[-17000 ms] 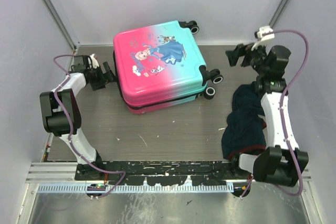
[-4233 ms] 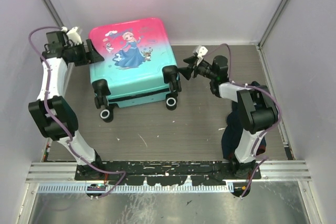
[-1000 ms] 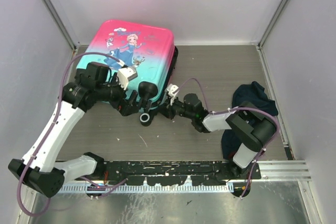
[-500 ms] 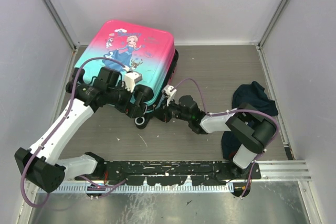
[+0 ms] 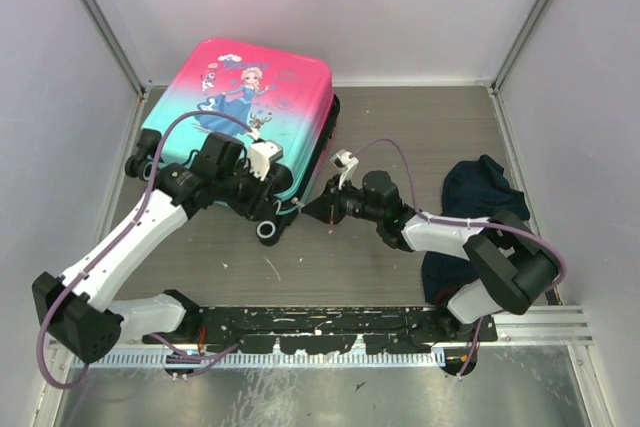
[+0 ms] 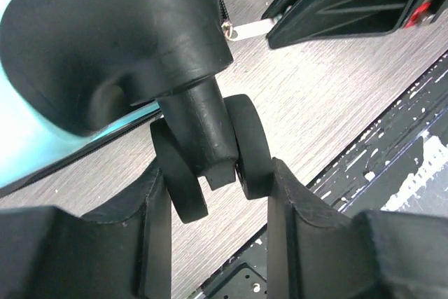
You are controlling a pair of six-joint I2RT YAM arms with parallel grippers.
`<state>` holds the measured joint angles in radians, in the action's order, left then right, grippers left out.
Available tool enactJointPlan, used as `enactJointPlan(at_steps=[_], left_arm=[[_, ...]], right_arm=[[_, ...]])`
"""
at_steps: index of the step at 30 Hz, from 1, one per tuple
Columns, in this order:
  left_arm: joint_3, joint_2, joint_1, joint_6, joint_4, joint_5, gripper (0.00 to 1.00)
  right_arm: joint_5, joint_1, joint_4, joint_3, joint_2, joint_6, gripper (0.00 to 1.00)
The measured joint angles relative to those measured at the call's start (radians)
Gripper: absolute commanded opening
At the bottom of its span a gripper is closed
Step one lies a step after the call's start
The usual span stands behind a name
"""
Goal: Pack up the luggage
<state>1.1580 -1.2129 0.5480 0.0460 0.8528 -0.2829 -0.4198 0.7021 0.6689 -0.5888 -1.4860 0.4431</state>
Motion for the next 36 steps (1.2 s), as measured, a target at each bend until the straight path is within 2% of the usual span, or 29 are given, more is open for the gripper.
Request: enactJointPlan(at_steps=[3, 17, 22, 26, 28, 31, 33, 36], left_arm=[[-0.033, 0.056, 0.000, -0.003, -0.010, 0.017, 0.00], [-0.146, 0.211, 0.003, 0.239, -0.020, -0.010, 0.00], [-0.159, 0.269, -0.014, 0.372, 0.048, 0.030, 0.00], [-0.179, 0.306, -0.018, 0.467, 0.071, 0.055, 0.00], [-0.184, 0.317, -0.018, 0.493, 0.074, 0.061, 0.00], [-0.175, 0.307, -0.020, 0.499, 0.085, 0.054, 0.00], [-0.156, 0.288, -0.020, 0.494, 0.097, 0.048, 0.00], [-0.119, 0.248, -0.025, 0.474, 0.127, 0.036, 0.00]], right_arm=[[-0.041, -0.036, -0.010, 0.001, 0.031, 0.010, 0.01], [-0.198, -0.260, -0.021, 0.016, 0.050, 0.118, 0.01], [-0.135, -0.446, -0.008, -0.023, -0.002, 0.159, 0.01], [-0.108, -0.524, -0.002, -0.062, -0.053, 0.189, 0.01], [-0.128, -0.546, -0.005, -0.084, -0.074, 0.180, 0.10], [-0.150, -0.549, -0.011, -0.103, -0.077, 0.134, 0.41], [-0.145, -0.509, -0.013, -0.097, -0.055, 0.087, 0.54], [-0.129, -0.392, -0.011, -0.055, 0.006, -0.003, 0.60]])
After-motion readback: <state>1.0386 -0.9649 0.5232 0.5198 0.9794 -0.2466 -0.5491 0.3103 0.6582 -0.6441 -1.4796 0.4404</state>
